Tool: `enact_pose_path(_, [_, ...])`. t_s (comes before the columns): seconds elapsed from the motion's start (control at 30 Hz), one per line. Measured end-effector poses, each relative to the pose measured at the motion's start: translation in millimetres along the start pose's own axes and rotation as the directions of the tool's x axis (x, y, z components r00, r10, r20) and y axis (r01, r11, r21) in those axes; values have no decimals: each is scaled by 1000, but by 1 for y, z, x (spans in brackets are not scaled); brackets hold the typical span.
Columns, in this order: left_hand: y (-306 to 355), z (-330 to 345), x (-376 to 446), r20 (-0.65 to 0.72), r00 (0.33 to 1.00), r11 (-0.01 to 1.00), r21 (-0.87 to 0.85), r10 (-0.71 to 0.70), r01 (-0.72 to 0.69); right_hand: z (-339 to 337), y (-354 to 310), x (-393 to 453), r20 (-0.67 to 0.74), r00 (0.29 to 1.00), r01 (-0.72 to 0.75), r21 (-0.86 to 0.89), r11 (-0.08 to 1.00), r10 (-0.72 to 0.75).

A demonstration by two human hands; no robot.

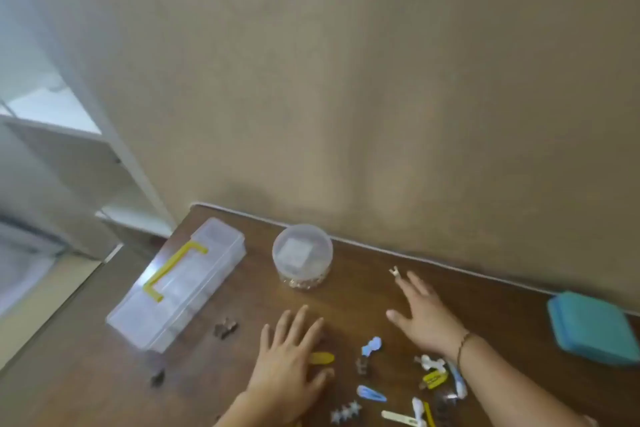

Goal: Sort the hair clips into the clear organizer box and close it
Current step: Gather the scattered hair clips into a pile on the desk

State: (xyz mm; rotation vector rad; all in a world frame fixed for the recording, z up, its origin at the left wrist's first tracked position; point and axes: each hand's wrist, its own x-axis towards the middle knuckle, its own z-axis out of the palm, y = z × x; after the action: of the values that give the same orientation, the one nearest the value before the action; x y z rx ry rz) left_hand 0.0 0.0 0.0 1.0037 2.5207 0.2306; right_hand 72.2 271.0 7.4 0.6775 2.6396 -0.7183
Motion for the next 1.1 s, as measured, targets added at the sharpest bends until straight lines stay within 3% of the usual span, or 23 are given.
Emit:
enact_pose_path(0.17, [-3, 59, -16, -49, 988, 982, 127, 149, -142, 16, -7, 25, -19, 1000, 18, -126, 992, -20])
enact_pose_path(0.33, [-6, 62, -33, -101, 943, 948, 66, 316, -311, 52, -15, -22, -13, 977, 201, -277, 940, -213])
enact_pose_path(0.43, [-21, 50, -36, -264, 883, 914, -18, 387, -406, 82, -17, -62, 32, 946, 321, -220, 921, -323])
enact_pose_path(0.53, [-57, 36, -33, -512, 832, 950, -90, 214, -300, 109, -10, -93, 30, 929, 369, -171, 914, -369])
enact_pose_path(0.6, [-88, 28, -32, -574, 817, 973, -145, 66, -180, 120, -10, -111, 33, 917, 396, -189, 898, -398])
enact_pose_path(0.77, [-133, 17, -44, -456, 890, 987, -147, -15, -58, 134, -13, -134, 39, 866, 489, -278, 827, -499])
enact_pose_path(0.93, [-148, 18, -45, -371, 925, 985, -170, -87, 24, 120, -47, -111, -26, 849, 515, -178, 838, -527])
enact_pose_path(1.1, [-163, 16, -72, -484, 875, 963, -230, 15, -143, 109, -116, -35, 43, 787, 607, -233, 760, -615])
